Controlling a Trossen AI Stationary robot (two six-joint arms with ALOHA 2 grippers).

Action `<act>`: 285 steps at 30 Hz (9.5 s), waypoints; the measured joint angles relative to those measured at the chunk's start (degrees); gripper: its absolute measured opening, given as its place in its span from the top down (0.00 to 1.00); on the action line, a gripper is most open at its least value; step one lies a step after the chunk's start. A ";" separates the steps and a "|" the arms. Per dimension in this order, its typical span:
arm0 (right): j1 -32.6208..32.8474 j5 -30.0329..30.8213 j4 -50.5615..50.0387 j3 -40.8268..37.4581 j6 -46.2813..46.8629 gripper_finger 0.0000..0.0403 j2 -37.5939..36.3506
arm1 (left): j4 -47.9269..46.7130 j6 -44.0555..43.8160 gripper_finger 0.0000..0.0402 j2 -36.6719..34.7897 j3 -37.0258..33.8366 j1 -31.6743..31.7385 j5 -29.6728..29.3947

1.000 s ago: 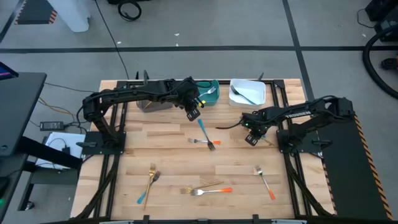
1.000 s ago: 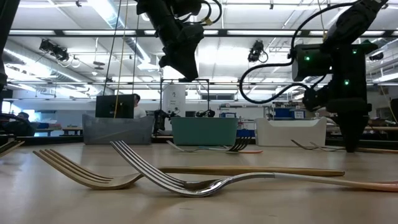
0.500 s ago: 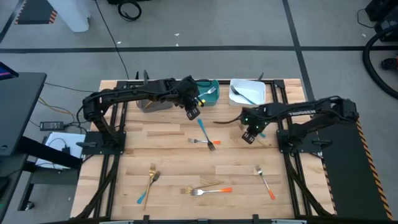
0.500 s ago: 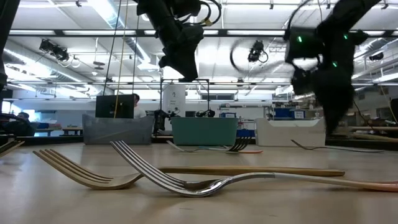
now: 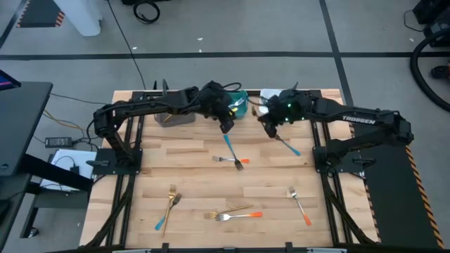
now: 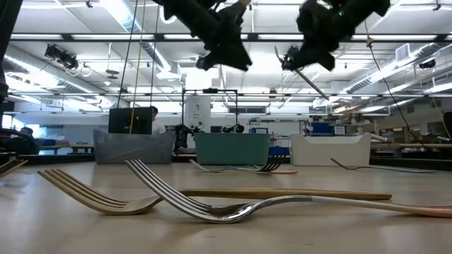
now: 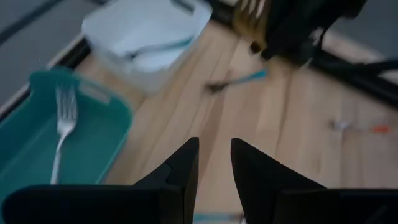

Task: Sort silverware by color (type)
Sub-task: Put the gold fork into the black bin, then put the blue fork into the white bin

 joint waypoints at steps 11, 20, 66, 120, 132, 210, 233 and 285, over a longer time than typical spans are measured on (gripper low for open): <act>-0.02 -0.15 17.63 2.48 -3.44 0.98 -0.19 | 15.75 -8.42 0.74 0.01 0.00 -1.90 0.26; -0.02 -0.17 20.16 2.50 -1.44 0.98 -0.19 | 19.21 -10.66 0.74 0.00 0.00 -1.79 -0.63; -2.90 4.28 20.72 2.57 -2.08 0.70 -2.09 | -14.57 11.06 0.93 -5.49 0.00 10.97 -10.18; -7.93 4.35 13.02 2.54 -5.06 0.71 -2.05 | -49.38 8.82 0.76 3.71 0.00 26.78 -14.75; -7.93 4.35 12.82 2.54 -5.06 0.71 -2.03 | -49.38 0.94 0.76 -5.05 0.01 15.32 -12.48; -7.28 4.87 -1.93 2.52 -0.51 0.71 -2.02 | -56.29 -96.07 0.76 -6.31 0.02 -64.77 -9.09; 14.36 2.25 -10.44 2.52 24.22 0.71 -2.02 | -41.35 -100.12 0.76 4.46 0.02 -72.04 -9.73; 30.68 7.33 2.72 -6.85 39.89 0.71 -2.02 | -42.92 -106.41 0.76 8.38 0.02 -68.01 -9.14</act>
